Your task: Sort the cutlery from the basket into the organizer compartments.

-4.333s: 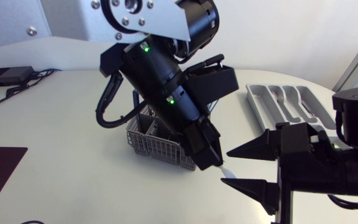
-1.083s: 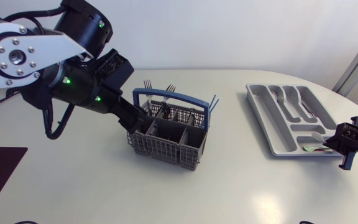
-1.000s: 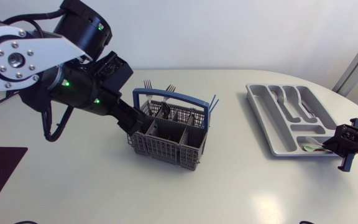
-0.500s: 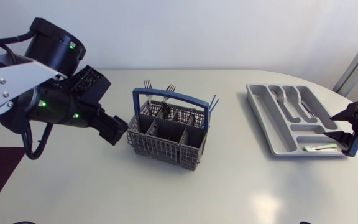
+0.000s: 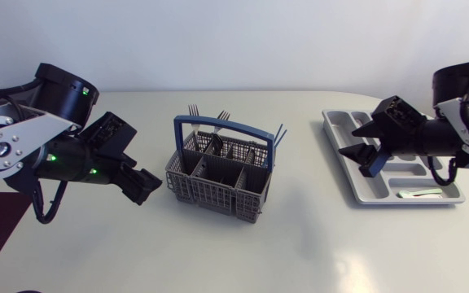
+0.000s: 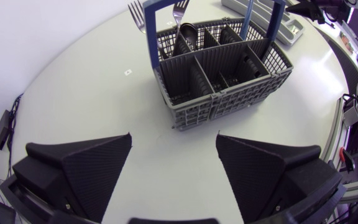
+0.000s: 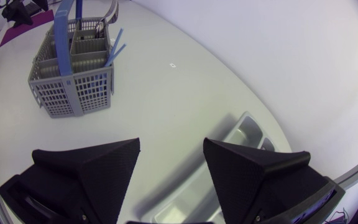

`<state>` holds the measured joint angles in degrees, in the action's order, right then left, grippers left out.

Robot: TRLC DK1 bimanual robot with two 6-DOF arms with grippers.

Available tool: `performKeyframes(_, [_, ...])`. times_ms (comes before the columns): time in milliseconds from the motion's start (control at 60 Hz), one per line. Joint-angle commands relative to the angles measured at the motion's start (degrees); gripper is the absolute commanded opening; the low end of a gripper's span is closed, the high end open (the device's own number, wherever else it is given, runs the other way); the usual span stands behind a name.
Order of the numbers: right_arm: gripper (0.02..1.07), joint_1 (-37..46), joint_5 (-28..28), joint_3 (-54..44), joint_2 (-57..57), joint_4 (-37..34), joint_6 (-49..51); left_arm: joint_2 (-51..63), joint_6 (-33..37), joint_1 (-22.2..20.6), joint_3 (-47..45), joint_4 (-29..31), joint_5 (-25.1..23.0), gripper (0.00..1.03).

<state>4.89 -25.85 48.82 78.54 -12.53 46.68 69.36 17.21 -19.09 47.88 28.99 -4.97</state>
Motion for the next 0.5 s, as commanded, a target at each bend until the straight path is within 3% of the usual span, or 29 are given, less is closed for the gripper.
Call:
performKeyframes(0, [0.76,-3.2,1.1,0.6,3.7,0.6,-7.7,0.5,2.1,1.5,-2.0,-0.5,-2.3,0.87])
performKeyframes(100, [0.76,-6.0,1.1,3.3,8.1,0.8,-12.7,0.5,2.7,1.7,-3.8,-3.1,-3.4,0.81])
performKeyframes(183, [0.69,-7.9,1.5,5.6,11.8,1.5,-16.1,0.4,3.2,2.0,-5.7,-6.1,-5.0,0.68])
performKeyframes(283, [0.47,-8.7,1.3,10.2,16.8,1.7,-21.7,0.4,4.9,2.5,-6.7,-7.0,-7.2,0.51])
performKeyframes(400, [0.21,-8.8,-0.8,15.5,22.9,1.3,-26.7,0.3,5.4,1.6,-8.5,-12.1,-7.2,0.22])
performKeyframes(483, [0.11,-8.8,-3.2,18.2,26.0,0.3,-28.2,0.7,5.4,1.2,-9.0,-13.8,-7.2,0.09])
